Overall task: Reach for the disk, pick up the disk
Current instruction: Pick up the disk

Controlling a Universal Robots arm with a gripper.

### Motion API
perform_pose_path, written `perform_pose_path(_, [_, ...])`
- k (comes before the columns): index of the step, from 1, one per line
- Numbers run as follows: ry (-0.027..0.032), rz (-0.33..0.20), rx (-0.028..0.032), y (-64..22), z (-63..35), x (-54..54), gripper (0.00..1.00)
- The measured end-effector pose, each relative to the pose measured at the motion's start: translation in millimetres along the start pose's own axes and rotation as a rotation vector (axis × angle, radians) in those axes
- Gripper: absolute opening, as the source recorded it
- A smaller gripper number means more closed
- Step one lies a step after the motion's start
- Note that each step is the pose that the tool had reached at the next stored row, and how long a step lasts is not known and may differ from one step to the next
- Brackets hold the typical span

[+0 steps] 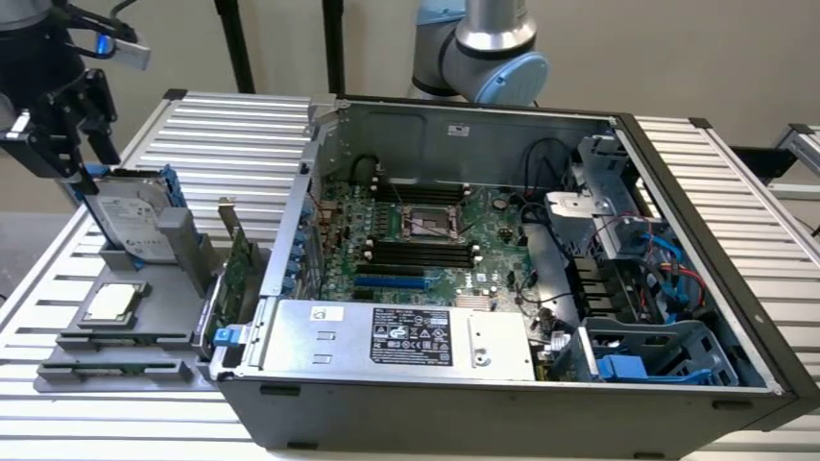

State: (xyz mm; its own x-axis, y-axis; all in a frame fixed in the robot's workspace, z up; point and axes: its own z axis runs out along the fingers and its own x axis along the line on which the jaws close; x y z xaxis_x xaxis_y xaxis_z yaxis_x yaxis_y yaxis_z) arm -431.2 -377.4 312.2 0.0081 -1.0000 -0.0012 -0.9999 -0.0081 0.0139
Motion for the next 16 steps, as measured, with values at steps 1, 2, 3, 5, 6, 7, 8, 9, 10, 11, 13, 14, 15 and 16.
perform_pose_path(1, [0.0,-0.001,0.0001,0.2,1.4,0.0,0.6])
perform_pose_path(2, [0.0,-0.002,0.0001,0.4,2.6,0.0,0.6])
perform_pose_path(3, [0.0,-0.004,0.0001,0.5,3.6,0.1,0.6])
perform_pose_path(5, [0.0001,-0.008,-0.0001,1.0,5.1,0.3,0.6])
perform_pose_path(6, [0.0001,-0.011,0.0,1.4,5.9,0.5,0.6])
perform_pose_path(7, [0.0001,-0.013,0.0001,1.7,6.6,0.7,0.6])
perform_pose_path(8, [0.0001,-0.015,0.0001,1.9,7.2,0.9,0.6])
perform_pose_path(9, [0.0001,-0.018,0.0,2.0,7.7,1.0,0.6])
perform_pose_path(10, [0.0002,-0.019,0.0001,2.0,8.3,1.1,0.6])
perform_pose_path(11, [0.0002,-0.021,0.0,1.9,8.8,1.1,0.6])
perform_pose_path(13, [0.0002,-0.023,0.0,1.9,10.1,1.1,0.6])
perform_pose_path(14, [0.0002,-0.024,0.0001,1.9,10.7,1.1,0.6])
perform_pose_path(15, [0.0002,-0.025,0.0,1.9,11.4,1.1,0.6])
perform_pose_path(16, [0.0002,-0.027,0.0001,1.9,12.0,1.1,0.6])
